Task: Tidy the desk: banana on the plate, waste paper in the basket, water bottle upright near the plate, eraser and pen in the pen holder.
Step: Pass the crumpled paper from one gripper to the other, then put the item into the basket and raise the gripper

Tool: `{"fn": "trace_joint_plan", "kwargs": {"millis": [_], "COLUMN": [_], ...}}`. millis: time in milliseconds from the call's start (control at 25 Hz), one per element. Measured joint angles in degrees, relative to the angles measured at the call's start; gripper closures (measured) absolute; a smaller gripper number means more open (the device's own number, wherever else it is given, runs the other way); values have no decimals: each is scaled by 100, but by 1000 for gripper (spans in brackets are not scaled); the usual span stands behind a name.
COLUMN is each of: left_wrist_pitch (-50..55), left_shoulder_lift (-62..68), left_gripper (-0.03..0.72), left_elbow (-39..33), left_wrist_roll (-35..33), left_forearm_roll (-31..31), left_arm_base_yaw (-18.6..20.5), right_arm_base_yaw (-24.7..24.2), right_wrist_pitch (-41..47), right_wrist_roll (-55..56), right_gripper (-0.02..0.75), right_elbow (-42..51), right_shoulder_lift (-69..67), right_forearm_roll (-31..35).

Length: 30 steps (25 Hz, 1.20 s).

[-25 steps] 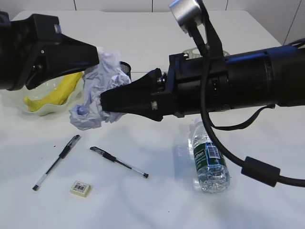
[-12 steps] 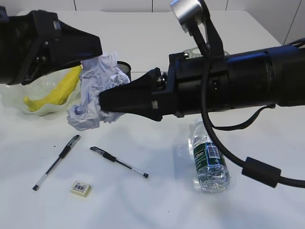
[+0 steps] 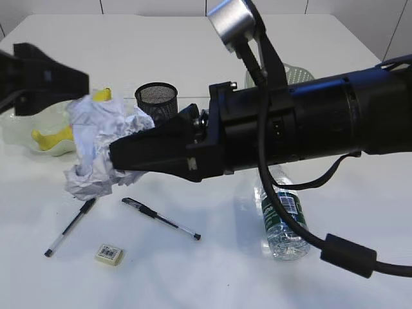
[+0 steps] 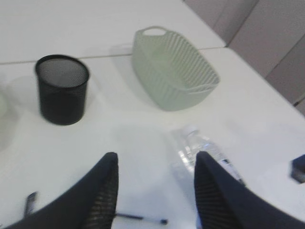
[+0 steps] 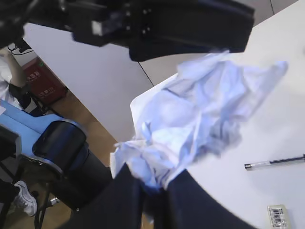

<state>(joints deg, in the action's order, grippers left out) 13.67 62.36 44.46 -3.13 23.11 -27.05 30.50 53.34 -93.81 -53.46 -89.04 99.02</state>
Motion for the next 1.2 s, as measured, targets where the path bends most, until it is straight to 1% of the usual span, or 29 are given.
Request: {"fn": "trace_joint_plan", "kwargs": {"millis": [80,160,320,440,640,840,960,1200], "left_wrist_pitch": [485,1020,1788,1959,2109,2432,2688,3376], "left_shoulder_lift": [0,0,-26,-197,-793,-1303,-1528,-1856], "left_gripper": [336,346,351,353,354,354,354,354], "left_elbow": [0,0,0,0,0,0,0,0], "left_wrist_roll": [0,0,0,0,100,460,733,903], "left_forearm_roll": [-341,-640,-881,-920,-1123,-1700,-1895,-1771], "left_arm_base_yaw": [483,1045,2037,2479,2720,2791,2802,2802], "right_arm_base_yaw": [0,0,0,0,0,0,0,0], "right_wrist_pitch": [0,0,0,0,0,-69,-450,-1432], "right_wrist_roll": [36,70,181,228,274,351,532,807], "right_gripper": [687,687,687,687,687,687,687,688], "right_elbow": [0,0,0,0,0,0,0,0], "right_shoulder_lift": [0,0,0,0,0,0,0,0], "right_forearm_roll": [0,0,0,-9,-9,-9,-9,-9]}}
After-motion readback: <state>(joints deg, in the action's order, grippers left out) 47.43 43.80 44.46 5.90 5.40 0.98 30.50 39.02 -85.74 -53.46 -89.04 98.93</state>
